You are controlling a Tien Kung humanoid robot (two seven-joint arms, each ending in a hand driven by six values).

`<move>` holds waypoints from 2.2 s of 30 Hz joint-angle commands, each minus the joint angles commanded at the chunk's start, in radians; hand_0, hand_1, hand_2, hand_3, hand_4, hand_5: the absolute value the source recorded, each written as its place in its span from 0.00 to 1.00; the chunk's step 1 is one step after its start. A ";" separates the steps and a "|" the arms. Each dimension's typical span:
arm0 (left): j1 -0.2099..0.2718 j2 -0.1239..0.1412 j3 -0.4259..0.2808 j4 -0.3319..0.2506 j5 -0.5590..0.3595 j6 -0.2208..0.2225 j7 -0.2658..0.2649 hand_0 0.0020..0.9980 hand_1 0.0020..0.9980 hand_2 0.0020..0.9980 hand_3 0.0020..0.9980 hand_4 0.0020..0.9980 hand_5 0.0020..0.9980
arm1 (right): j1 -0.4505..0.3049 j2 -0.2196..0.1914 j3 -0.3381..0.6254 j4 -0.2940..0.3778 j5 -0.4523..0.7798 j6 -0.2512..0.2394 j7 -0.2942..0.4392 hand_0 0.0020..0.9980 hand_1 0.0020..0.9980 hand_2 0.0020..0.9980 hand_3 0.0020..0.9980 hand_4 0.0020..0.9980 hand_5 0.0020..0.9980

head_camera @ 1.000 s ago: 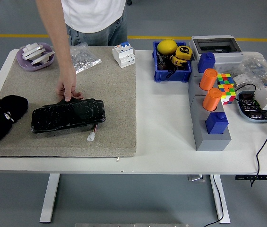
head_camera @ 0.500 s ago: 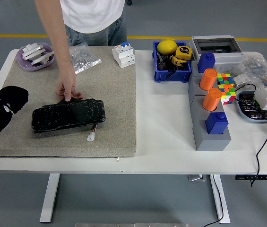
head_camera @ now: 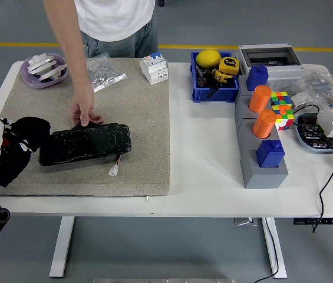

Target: Pick the rag up,wipe the panel,place it on the desk

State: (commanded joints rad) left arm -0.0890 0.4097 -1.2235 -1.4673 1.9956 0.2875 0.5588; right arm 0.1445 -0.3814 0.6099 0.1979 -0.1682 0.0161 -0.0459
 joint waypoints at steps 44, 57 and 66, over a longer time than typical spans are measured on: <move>-0.317 -0.049 0.501 0.016 -0.036 0.057 0.036 0.23 0.19 0.50 0.45 0.14 0.00 | 0.015 -0.002 -0.081 -0.010 0.065 0.006 -0.002 0.71 0.37 0.63 0.62 1.00 0.57; -0.377 -0.080 0.563 0.062 -0.051 0.059 0.034 0.23 0.19 0.50 0.45 0.14 0.00 | 0.023 -0.002 -0.087 -0.008 0.067 0.006 -0.002 0.71 0.37 0.63 0.62 1.00 0.57; -0.332 -0.042 0.524 0.060 -0.020 0.062 0.044 0.23 0.19 0.50 0.45 0.15 0.00 | 0.017 -0.001 -0.069 -0.011 0.060 0.006 -0.001 0.71 0.37 0.63 0.62 1.00 0.57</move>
State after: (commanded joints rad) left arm -0.4209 0.3681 -0.6994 -1.4074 1.9753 0.3495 0.6026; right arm 0.1610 -0.3821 0.5407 0.1865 -0.1083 0.0217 -0.0472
